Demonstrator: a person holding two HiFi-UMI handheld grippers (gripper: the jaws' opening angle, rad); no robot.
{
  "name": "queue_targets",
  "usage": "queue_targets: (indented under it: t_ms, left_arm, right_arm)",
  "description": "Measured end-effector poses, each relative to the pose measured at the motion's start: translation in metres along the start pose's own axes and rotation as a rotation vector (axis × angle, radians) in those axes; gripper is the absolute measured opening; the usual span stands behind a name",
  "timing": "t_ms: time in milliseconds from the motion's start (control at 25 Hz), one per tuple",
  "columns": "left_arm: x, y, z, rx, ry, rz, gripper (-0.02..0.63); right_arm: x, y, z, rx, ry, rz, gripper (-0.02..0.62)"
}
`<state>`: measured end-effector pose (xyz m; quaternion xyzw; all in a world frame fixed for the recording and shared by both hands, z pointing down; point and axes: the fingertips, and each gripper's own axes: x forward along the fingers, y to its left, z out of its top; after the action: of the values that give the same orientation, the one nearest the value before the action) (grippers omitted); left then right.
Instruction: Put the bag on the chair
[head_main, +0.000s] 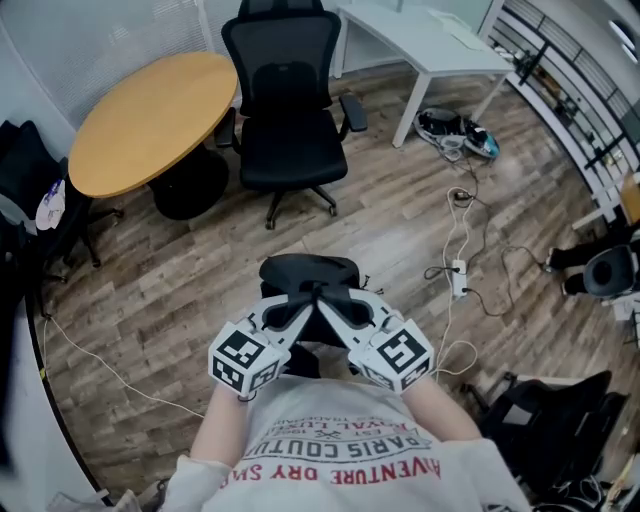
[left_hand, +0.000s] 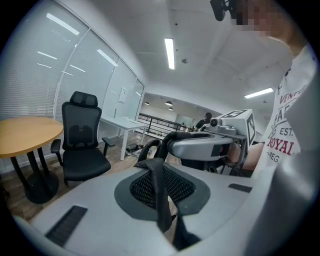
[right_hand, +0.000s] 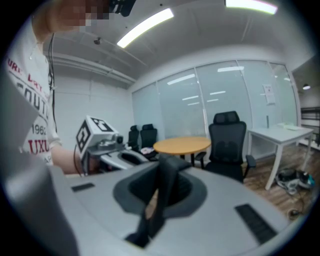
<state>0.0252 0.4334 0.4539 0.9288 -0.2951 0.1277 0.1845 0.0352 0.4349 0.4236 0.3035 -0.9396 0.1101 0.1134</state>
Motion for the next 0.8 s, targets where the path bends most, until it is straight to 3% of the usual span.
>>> queue_targets:
  t_ms: [360,800]
  left_arm:
    - [0.009,0.117,0.042,0.052,0.048,-0.068,0.054]
    - [0.043,0.236,0.086,0.031,0.036,0.034,0.054]
  right_arm:
    - [0.106,-0.057,0.047,0.017,0.006,-0.055,0.044]
    - [0.201,-0.128,0.077,0.009,0.010,0.010,0.044]
